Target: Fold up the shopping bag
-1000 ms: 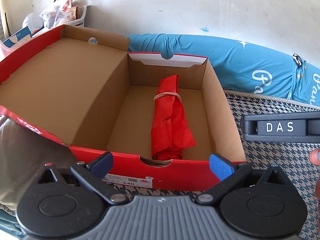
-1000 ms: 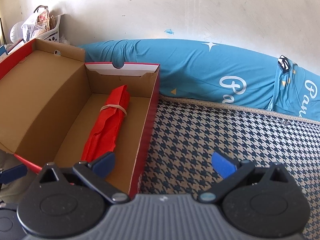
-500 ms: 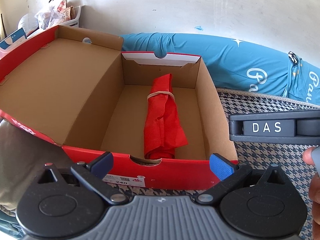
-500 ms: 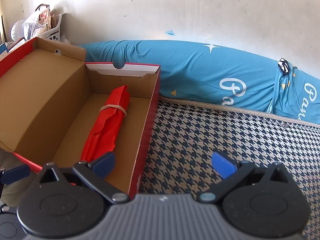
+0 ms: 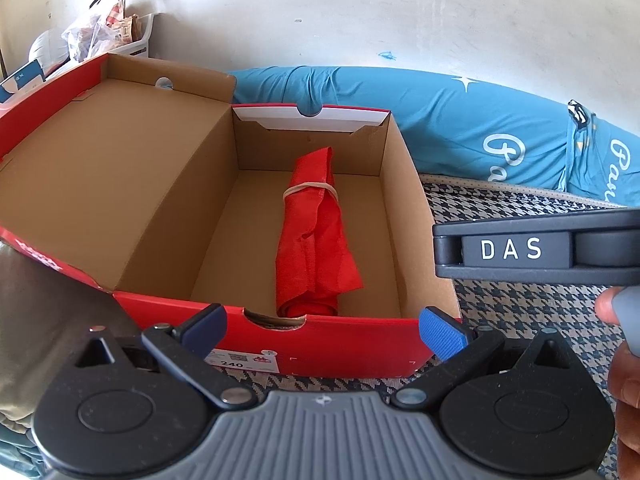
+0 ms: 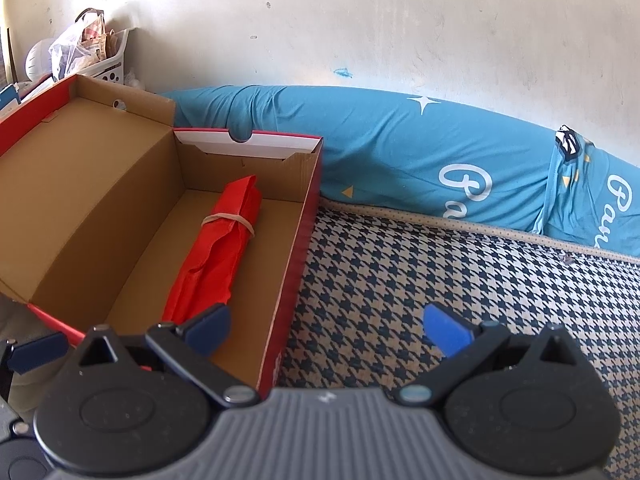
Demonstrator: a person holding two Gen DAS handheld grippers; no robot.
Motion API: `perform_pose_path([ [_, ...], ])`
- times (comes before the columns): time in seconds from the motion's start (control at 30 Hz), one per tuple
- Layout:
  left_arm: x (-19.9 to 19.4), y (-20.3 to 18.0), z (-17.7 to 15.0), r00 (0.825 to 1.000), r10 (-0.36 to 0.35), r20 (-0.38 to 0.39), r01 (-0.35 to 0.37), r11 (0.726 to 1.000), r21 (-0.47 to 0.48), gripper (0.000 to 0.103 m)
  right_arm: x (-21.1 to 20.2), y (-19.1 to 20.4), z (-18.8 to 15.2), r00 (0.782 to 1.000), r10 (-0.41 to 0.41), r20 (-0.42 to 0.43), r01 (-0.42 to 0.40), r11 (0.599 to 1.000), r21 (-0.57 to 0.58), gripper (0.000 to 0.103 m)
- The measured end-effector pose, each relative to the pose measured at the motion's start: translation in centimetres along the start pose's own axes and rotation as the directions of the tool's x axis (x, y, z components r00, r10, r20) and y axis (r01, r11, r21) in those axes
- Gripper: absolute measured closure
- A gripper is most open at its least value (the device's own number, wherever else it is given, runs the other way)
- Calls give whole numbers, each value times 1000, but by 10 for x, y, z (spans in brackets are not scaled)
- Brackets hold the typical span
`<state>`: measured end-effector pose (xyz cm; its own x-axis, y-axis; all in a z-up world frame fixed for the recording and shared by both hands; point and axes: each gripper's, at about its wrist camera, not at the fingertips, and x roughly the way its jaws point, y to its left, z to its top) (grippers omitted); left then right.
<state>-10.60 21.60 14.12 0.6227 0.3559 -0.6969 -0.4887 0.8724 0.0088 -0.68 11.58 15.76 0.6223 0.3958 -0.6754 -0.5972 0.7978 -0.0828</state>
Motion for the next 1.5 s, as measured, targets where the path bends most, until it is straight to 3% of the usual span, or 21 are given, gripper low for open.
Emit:
perform_pose_path([
  [1.5, 6, -30, -2, 1000, -20, -10, 20, 999, 28, 0, -3, -11, -1, 999, -37, -11, 36, 999, -21, 0],
])
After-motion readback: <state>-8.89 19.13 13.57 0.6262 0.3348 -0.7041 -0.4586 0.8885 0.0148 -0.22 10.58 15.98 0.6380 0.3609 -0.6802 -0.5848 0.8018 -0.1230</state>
